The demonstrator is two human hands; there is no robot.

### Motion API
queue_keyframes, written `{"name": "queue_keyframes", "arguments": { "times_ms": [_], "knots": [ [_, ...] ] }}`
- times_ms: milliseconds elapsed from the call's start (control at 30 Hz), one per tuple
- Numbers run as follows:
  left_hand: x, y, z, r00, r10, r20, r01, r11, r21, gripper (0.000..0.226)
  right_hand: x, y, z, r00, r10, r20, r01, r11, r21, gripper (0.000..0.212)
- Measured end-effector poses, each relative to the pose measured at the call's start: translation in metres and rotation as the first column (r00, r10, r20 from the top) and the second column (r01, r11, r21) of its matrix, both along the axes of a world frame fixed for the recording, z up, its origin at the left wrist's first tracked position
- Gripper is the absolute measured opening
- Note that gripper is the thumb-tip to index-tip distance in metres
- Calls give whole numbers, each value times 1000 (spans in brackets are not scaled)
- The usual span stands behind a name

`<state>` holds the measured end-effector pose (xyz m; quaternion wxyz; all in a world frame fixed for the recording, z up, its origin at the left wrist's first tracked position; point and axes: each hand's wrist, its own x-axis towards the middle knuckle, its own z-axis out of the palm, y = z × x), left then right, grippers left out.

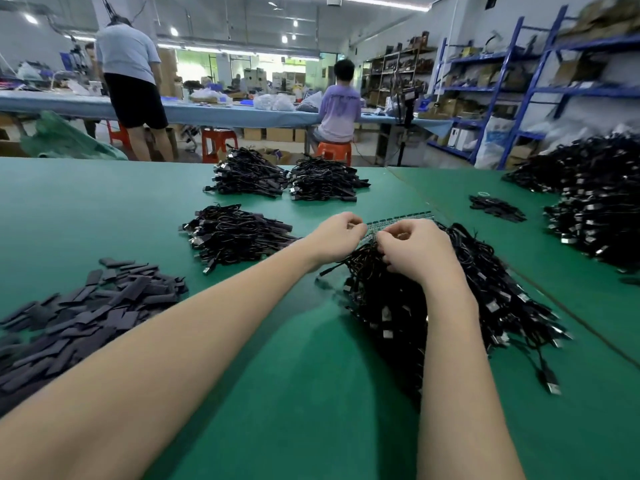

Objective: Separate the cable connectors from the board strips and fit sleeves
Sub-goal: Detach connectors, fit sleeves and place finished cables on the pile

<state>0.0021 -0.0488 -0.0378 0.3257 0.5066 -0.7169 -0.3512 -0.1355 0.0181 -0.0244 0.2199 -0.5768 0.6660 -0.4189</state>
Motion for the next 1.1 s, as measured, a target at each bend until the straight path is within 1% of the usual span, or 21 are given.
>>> {"name": "queue_keyframes", "arguments": {
  "times_ms": [67, 133, 167, 233, 300, 400, 467, 533, 600, 667, 733, 833, 967, 1100],
  "knots": [
    [-18, -5, 1, 996, 44, -71, -42, 999, 29, 35, -12, 1, -3, 999, -44, 24, 44, 999, -15, 9],
    [-30, -9, 0, 972, 150, -179, -143, 988, 54, 28, -19, 2, -5, 996, -71, 57, 73, 997, -22, 10],
    [-34, -10, 0, 952, 204, -226, -198, 979, 51, 24, -20, 1, -6, 994, -81, 73, 83, 996, -22, 10],
    [-41, -13, -2, 933, 260, -249, -273, 962, -16, 20, -21, 0, -8, 991, -91, 97, 92, 996, -11, 10],
    [-45, -16, -1, 935, 247, -255, -261, 965, -21, 19, -21, 0, -8, 991, -91, 98, 92, 996, -3, 11],
    [-45, -18, 2, 948, 191, -254, -180, 981, 67, 32, -21, 1, -7, 993, -77, 87, 78, 997, -7, 11],
    [-42, -19, 0, 972, 150, -183, -149, 989, 17, 40, -19, 1, -5, 995, -61, 77, 62, 998, -4, 12],
    [-40, -16, -3, 974, 152, -166, -164, 985, -60, 37, -16, 2, -4, 997, -54, 56, 54, 999, 9, 12],
    [-40, -13, -5, 955, 181, -236, -203, 977, -69, 37, -15, 4, -2, 998, -58, 34, 57, 998, 19, 12],
    [-39, -12, -4, 930, 203, -306, -223, 974, -31, 46, -16, 6, 0, 997, -63, 36, 63, 998, 5, 11],
    [-38, -12, 0, 917, 201, -346, -220, 975, -14, 53, -16, 7, 2, 997, -67, 50, 68, 997, -28, 10],
    [-31, -13, 7, 890, 213, -403, -237, 972, -9, 38, -17, 9, 5, 996, -72, 58, 76, 995, -69, 10],
    [-17, -14, 15, 827, 246, -506, -276, 961, 17, 29, -13, 11, 8, 997, -66, 41, 69, 994, -79, 12],
    [-5, -9, 21, 759, 279, -589, -307, 950, 54, 28, -5, 13, 14, 998, -59, 10, 59, 990, -125, 10]
  ]
}}
